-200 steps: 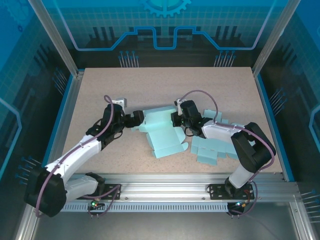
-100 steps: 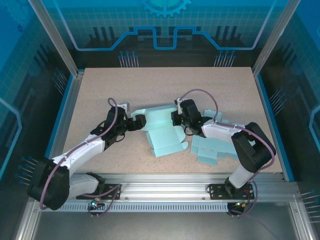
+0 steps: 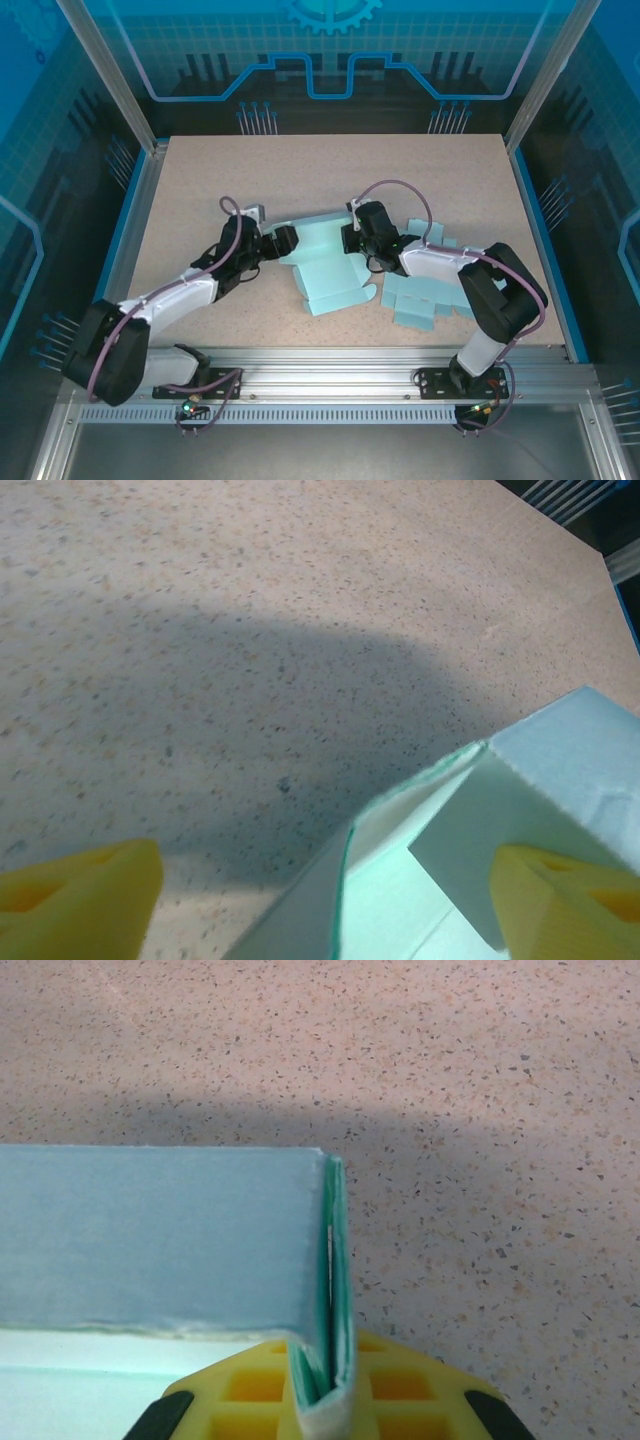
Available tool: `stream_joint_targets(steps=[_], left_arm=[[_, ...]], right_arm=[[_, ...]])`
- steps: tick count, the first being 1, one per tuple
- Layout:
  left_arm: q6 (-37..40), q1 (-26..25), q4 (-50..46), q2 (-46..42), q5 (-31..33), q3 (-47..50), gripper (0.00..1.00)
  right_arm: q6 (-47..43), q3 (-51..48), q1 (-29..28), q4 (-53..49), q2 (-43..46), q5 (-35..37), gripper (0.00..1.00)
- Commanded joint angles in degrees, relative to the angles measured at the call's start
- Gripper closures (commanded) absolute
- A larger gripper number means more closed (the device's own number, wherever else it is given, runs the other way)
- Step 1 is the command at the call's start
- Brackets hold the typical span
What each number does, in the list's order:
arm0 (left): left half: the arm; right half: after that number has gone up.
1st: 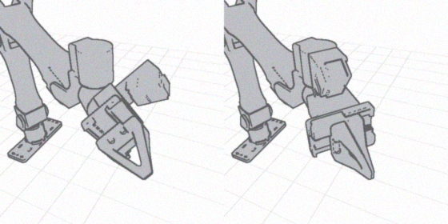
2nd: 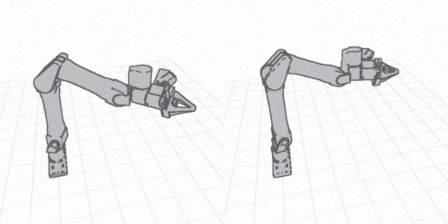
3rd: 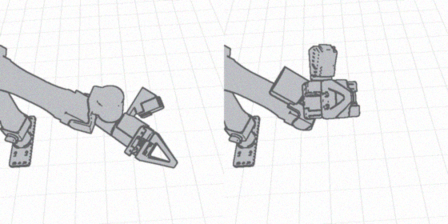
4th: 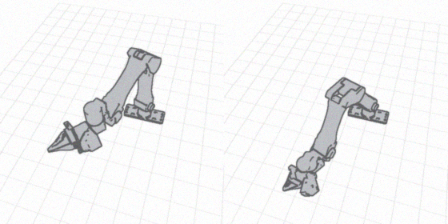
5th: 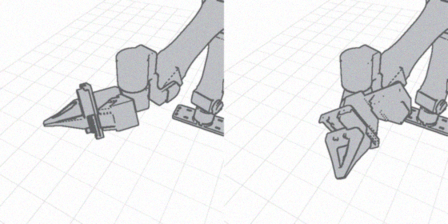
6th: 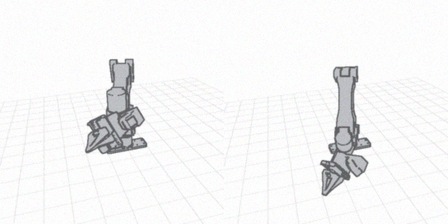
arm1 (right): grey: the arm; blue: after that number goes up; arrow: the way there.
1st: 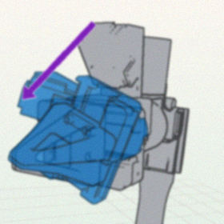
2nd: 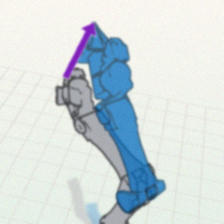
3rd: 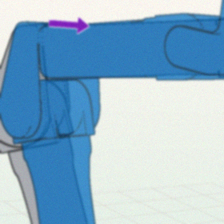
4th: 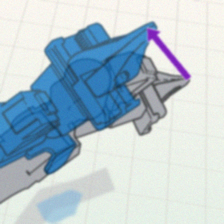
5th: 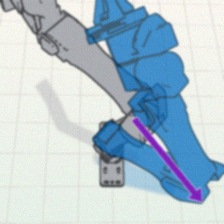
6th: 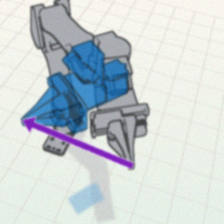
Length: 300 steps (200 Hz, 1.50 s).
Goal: Fold the paper box
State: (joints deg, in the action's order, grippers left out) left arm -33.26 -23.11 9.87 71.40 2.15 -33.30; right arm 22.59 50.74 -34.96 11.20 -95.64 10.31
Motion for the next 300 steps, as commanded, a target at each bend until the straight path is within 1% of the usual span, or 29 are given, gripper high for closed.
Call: stream_joint_targets(steps=[1, 18, 43, 60, 74, 93, 128, 153, 165, 190, 208, 216, 249, 275, 300], left_arm=[[-1.31, -0.35, -8.42, -9.33, 6.02, 2.34, 0.1], [-3.27, -0.3, -14.6, -16.98, 7.47, 4.79, 0.09], [-8.06, -1.13, -20.18, -26.38, 6.52, 8.43, 0.06], [-12.88, -3.04, -19.62, -30.25, 4.99, 10.89, 0.03], [-15.85, -4.63, -14.3, -31.23, 1.96, 14.02, 0.01], [-19.48, -7.19, -6.39, -28.79, 0.84, 16.51, 0.01], [-18.1, -11.49, 1.83, -18.52, 0.39, 13.7, 0.01], [-16.92, -11.69, 9.03, -11.07, -0.14, 12.78, 0.01], [-16.33, -11.68, 11.82, -8.31, 0.13, 12.14, 0.01], [-14.61, -11.72, 17.94, -3.83, -1.41, 10.14, 0.02], [-12.58, -11.63, 18.14, -2.09, -0.43, 8.19, 0.05], [-11.8, -11.6, 17.72, -1.68, 0.16, 7.41, 0.06], [-7.54, -11.61, 16.06, -1.08, 2.02, 4.87, 0.11], [-4.42, -11.62, 15.02, -0.76, 3.56, 3.51, 0.12], [-4.25, -11.14, 16.44, 1.52, 2.62, 3.46, 0.13]], right_arm=[[-0.75, 1.52, -1.16, 0.14, 0.14, 1.14, 0.92], [-1.05, 1.29, -1.18, 0.14, 0.43, 1.7, 0.92], [-1.15, 1.2, -1.21, 0.13, 0.54, 2.48, 0.92], [-0.94, 1.38, -1.13, -0.05, 0.45, 2.54, 0.93], [-0.5, 1.38, -1.19, 0.13, 0.53, 2.53, 0.93], [0.08, 0.82, -1.24, 0.79, 0.84, 2.6, 0.93], [0.44, 0.37, -1.38, 1.23, 1.11, 2.8, 0.94], [0.44, 0.15, -1.82, 1.19, 1.41, 3.23, 0.94], [0.43, -0.02, -1.9, 1.15, 1.74, 3.32, 0.94], [0.32, -0.01, -2.22, 1.17, 2.47, 3.49, 0.94], [0.2, -0.03, -2.2, 1.36, 2.99, 3.63, 0.94], [0.17, -1.75, -2.22, 1.54, 3.31, 3.58, 0.94], [-0.26, -2.48, -2.33, 1.94, 3.86, 3.36, 0.94], [-0.08, -2.78, -2.24, 2.33, 3.92, 2.91, 0.94], [1.04, -2.54, -2.4, 2.0, 3.7, 2.44, 0.94]])
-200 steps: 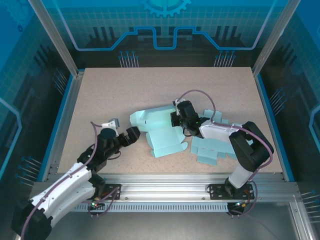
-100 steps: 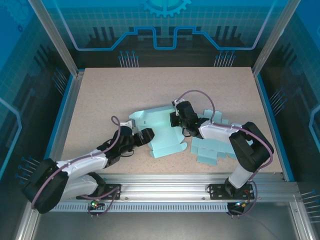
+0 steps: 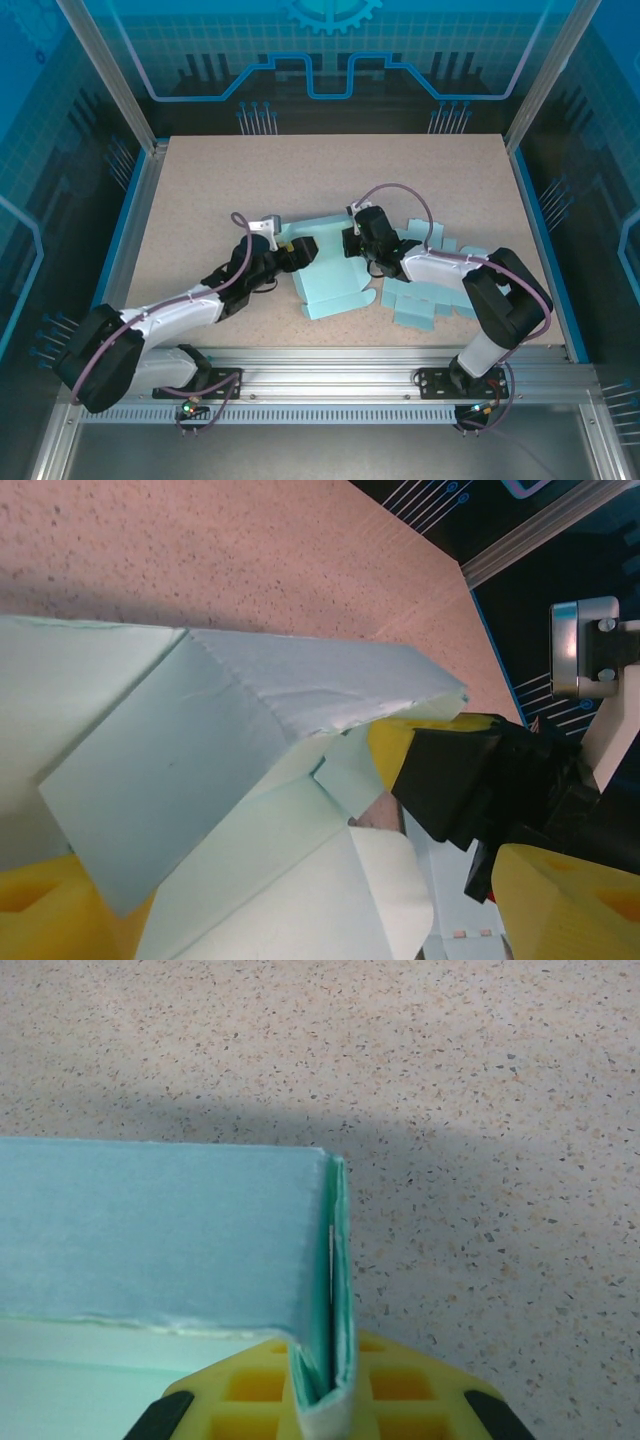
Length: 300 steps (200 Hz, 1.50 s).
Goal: Fold the paper box
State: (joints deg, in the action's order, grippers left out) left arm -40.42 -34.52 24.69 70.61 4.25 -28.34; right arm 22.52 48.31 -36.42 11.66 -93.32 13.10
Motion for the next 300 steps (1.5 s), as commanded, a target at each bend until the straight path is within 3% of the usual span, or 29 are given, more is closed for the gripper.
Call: stream_joint_targets(steps=[1, 32, 66, 87, 107, 121, 137, 159, 189, 225, 253, 272, 300], left_arm=[[2.87, 0.3, 1.69, 2.41, 0.42, -1.48, 0.13], [3.53, 0.65, 2.37, -0.31, -5.23, -0.5, 0.16], [8.08, 0.66, -10.18, -13.93, -9.8, -2.06, 0.15], [11.42, 0.74, -19.74, -23.17, -5.08, -3.48, 0.16], [14.23, 1.98, -28.31, -29.03, 3.17, -4.68, 0.18], [13.95, 5.4, -32.77, -31.31, 6.63, -4.5, 0.23], [12.07, 11.63, -34.5, -31.94, 5.9, -2.92, 0.28], [10.9, 18.89, -32.55, -29.32, 2.03, -0.12, 0.3], [10.34, 22.93, -25.16, -20.84, -2.4, 2.22, 0.32], [9.21, 23.36, -16.57, -9.22, -6.07, 1.8, 0.38], [5.83, 23.32, -9.25, -1.25, -12.61, 1.81, 0.41], [2.27, 22.8, -1.56, 2.45, -16.8, 3.38, 0.43], [1.22, 20.23, 1.53, 4.98, -17.35, 3.34, 0.45]], right_arm=[[1.16, -0.09, -0.93, 1.49, 1.34, -0.32, 0.94], [1.72, 0.37, -0.82, 0.29, 0.86, 0.78, 0.94], [1.18, 0.98, -0.63, -0.74, 1.02, 1.22, 0.94], [1.34, 1.42, -0.58, -1.46, 1.29, 1.05, 0.94], [1.82, 1.43, -0.62, -1.62, 1.47, 0.26, 0.94], [2.21, 1.34, -0.66, -1.8, 1.56, -0.18, 0.94], [2.42, 1.45, -0.67, -2.16, 1.69, -0.42, 0.94], [2.5, 1.49, -0.67, -2.5, 1.98, -1.13, 0.95], [2.71, 1.73, -0.68, -3.46, 2.52, -1.5, 0.95], [3.58, 1.73, -0.59, -3.85, 2.47, -2.14, 0.95], [4.31, 3.56, -0.62, -4.03, 1.45, -2.18, 0.95], [4.96, 3.94, -0.67, -4.1, 0.65, -1.6, 0.95], [5.23, 4.57, -0.67, -4.2, -0.59, -1.41, 0.95]])
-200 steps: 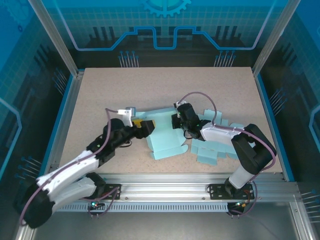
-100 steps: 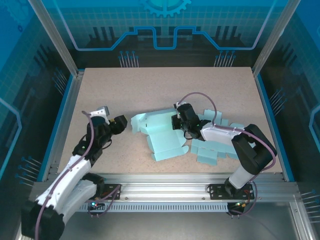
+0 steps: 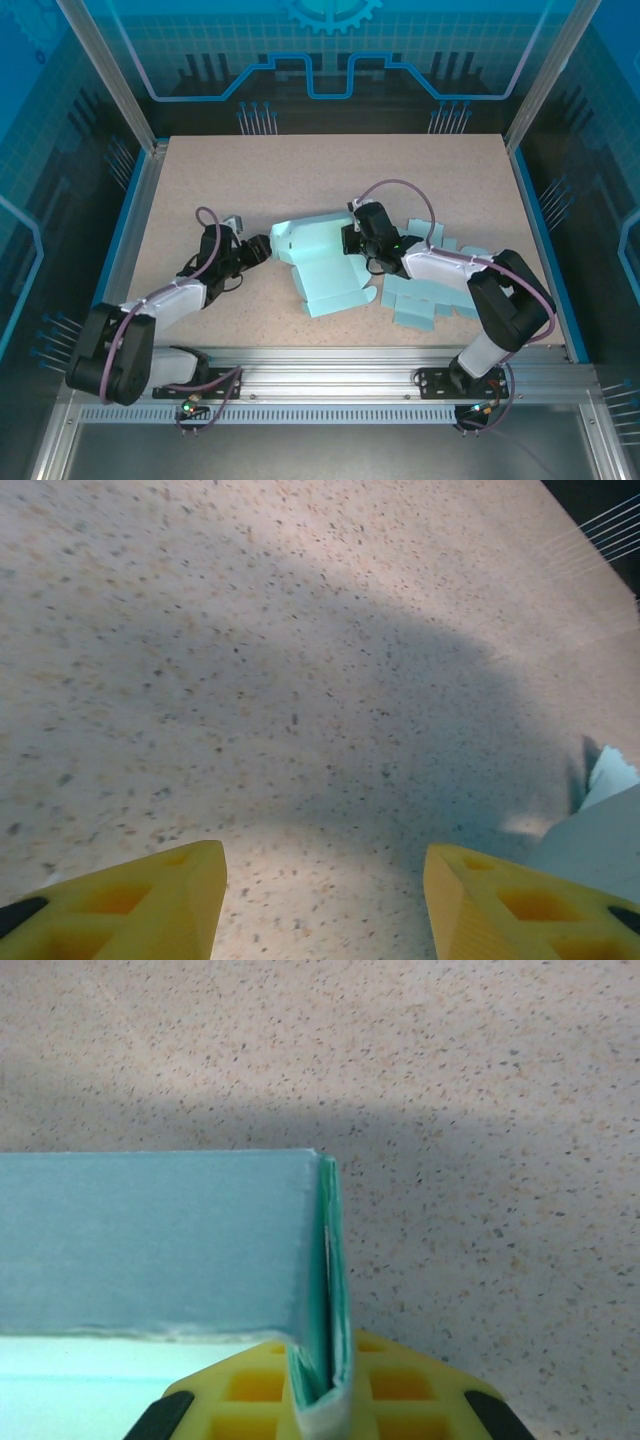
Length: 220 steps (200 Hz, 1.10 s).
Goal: Fold the paper box
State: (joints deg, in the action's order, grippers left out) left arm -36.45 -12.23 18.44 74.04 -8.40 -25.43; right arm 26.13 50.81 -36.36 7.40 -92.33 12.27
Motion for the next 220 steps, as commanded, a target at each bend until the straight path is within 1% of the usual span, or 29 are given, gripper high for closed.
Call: stream_joint_targets(steps=[1, 45, 66, 87, 97, 113, 132, 153, 181, 202, 220], left_arm=[[-2.76, -2.17, 7.77, 1.59, -4.69, 0.45, 0.45], [-3.5, -5.09, 10.89, 3.0, -5.58, 0.6, 0.45], [-2.55, -6.71, 11.44, 3.6, -5.88, 0.55, 0.45], [-1.3, -7.35, 11.26, 3.68, -6.05, 0.71, 0.44], [-0.85, -7.37, 11.4, 3.25, -6.45, 1.18, 0.41], [0.03, -7.37, 10.13, 1.73, -6.46, 1.68, 0.36], [1.55, -7.37, 6.87, -1.09, -5.66, 2.14, 0.34], [2.39, -7.24, 4.24, -4.74, -4.37, 3.2, 0.34], [2.15, -7.28, 3.38, -8.81, -4.69, 4.69, 0.34], [2.72, -7.28, 2.72, -10.2, -4.65, 5.2, 0.34], [4.02, -7.28, 2.06, -9.57, -3.72, 4.94, 0.34]], right_arm=[[1.54, 2.14, -0.73, 0.07, -1.6, -0.58, 0.95], [1.16, 3.74, -0.61, -0.85, -3.34, 0.74, 0.95], [1.12, 4.4, -0.64, -0.99, -4.29, 0.42, 0.95], [1.22, 4.55, -0.65, -1.15, -4.69, 0.12, 0.95], [1.12, 4.53, -0.64, -1.33, -4.68, 0.36, 0.95], [0.9, 4.4, -0.64, -1.65, -4.69, 0.79, 0.95], [0.55, 4.4, -0.62, -1.87, -4.78, 0.76, 0.95], [0.34, 4.41, -0.64, -1.86, -4.91, 0.57, 0.95], [0.22, 4.57, -0.64, -1.91, -5.53, 0.56, 0.95], [0.33, 4.79, -0.64, -1.69, -6.09, 0.36, 0.95], [0.55, 4.8, -0.68, -1.29, -6.49, -0.27, 0.95]])
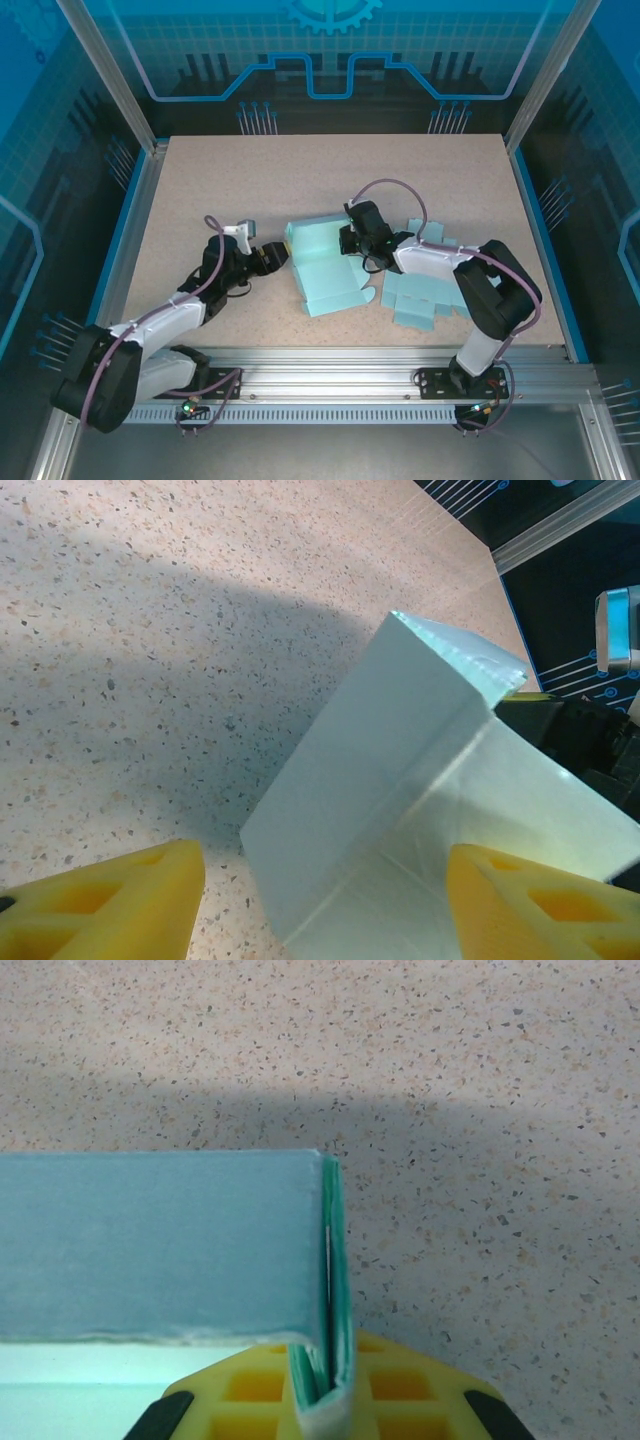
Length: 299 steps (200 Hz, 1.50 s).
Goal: Fold the paper box
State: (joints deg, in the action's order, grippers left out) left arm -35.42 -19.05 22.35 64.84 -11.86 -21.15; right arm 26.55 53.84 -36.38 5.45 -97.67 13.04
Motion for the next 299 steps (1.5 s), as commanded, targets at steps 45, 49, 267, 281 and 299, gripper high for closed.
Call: stream_joint_targets(steps=[45, 49, 267, 281, 299], left_arm=[[7.23, -0.42, 0.21, 5.16, -0.58, -3.35, 0.35], [7.46, -0.46, 0.58, 5.54, -0.87, -3.66, 0.35], [15.33, -0.55, -1.96, 24.34, 5.23, -17.58, 0.38], [14.99, -0.64, -2.46, 24.55, 4.68, -17.89, 0.45], [14.94, -0.73, -2.28, 24.05, 4.6, -16.86, 0.61]], right_arm=[[-0.29, 1.66, -0.93, 1.53, -1.6, -2.52, 0.95], [-0.39, 1.62, -0.99, 1.58, -1.65, -2.7, 0.95], [-4.29, 4.77, -3.21, 1.98, -5.45, -8.69, 0.95], [-3.96, 5.06, -3.33, 1.62, -5.57, -8.17, 0.95], [-3.63, 5.16, -3.34, 0.97, -5.54, -6.55, 0.95]])
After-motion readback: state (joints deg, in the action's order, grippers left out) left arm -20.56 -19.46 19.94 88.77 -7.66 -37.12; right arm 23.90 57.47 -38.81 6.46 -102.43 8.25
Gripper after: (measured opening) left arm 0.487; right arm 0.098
